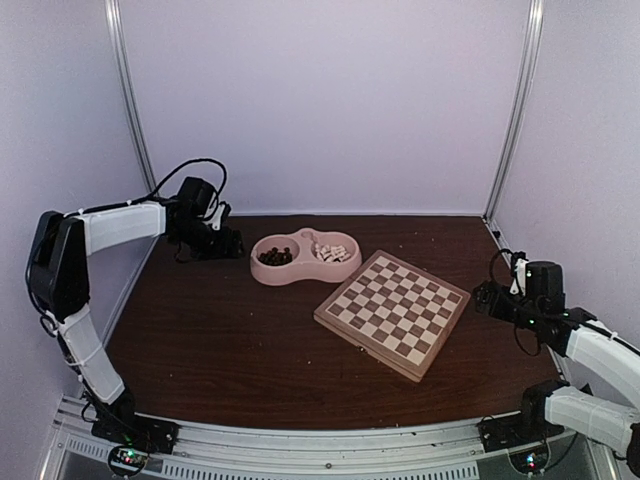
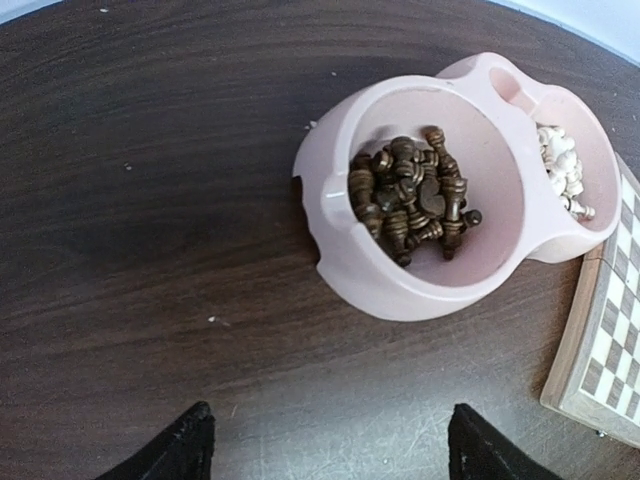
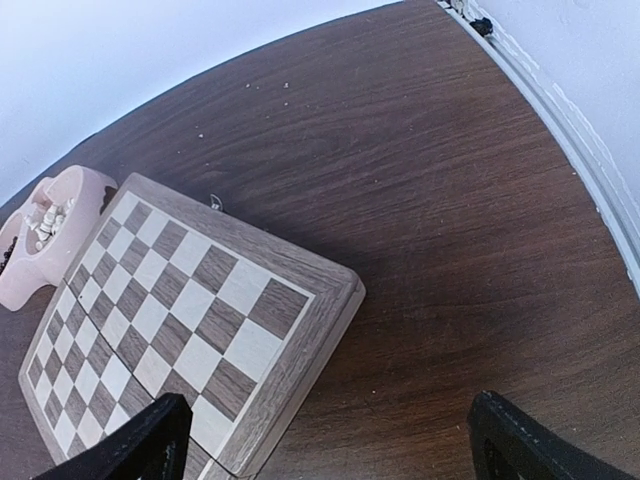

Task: Set up the chess pieces on the board
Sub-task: Move the storage box to the center of the board.

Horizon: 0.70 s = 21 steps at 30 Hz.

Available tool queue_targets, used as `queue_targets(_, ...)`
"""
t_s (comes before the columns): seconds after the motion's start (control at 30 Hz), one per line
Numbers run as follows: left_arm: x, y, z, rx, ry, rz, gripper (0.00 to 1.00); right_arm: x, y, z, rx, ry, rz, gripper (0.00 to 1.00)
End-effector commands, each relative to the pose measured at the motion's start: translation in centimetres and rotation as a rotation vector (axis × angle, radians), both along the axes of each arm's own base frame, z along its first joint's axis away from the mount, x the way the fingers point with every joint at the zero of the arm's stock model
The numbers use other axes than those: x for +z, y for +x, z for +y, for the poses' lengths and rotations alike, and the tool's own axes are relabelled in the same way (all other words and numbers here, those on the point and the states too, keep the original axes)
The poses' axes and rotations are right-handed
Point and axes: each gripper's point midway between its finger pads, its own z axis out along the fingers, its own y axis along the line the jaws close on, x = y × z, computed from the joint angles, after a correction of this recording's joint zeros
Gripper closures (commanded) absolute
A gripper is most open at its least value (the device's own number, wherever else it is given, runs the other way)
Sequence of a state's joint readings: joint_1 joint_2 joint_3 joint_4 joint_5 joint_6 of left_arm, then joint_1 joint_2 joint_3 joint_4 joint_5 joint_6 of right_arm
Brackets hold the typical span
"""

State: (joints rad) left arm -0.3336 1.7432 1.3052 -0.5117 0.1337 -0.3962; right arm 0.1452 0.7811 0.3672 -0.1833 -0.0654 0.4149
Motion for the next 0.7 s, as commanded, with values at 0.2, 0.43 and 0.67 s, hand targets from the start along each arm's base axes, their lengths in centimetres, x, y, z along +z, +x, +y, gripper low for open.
queue_targets(0.2,-2.3,5.2,-2.9,-0.062,0.046,0.065,0.3,1.0,0.3,1.0,0.049,0.035,-0.061,0.0)
queue_targets(0.43,-4.1,8.1,-3.1,-0.059,0.108,0.082,0.31,0.9,0.3,1.0,0.051,0.035,-0.063,0.0)
queue_targets(0.67,-5.7,10.1,-3.3,-0.061,0.149,0.1,0.32,1.0,0.3,1.1,0.053,0.035,-0.068,0.0)
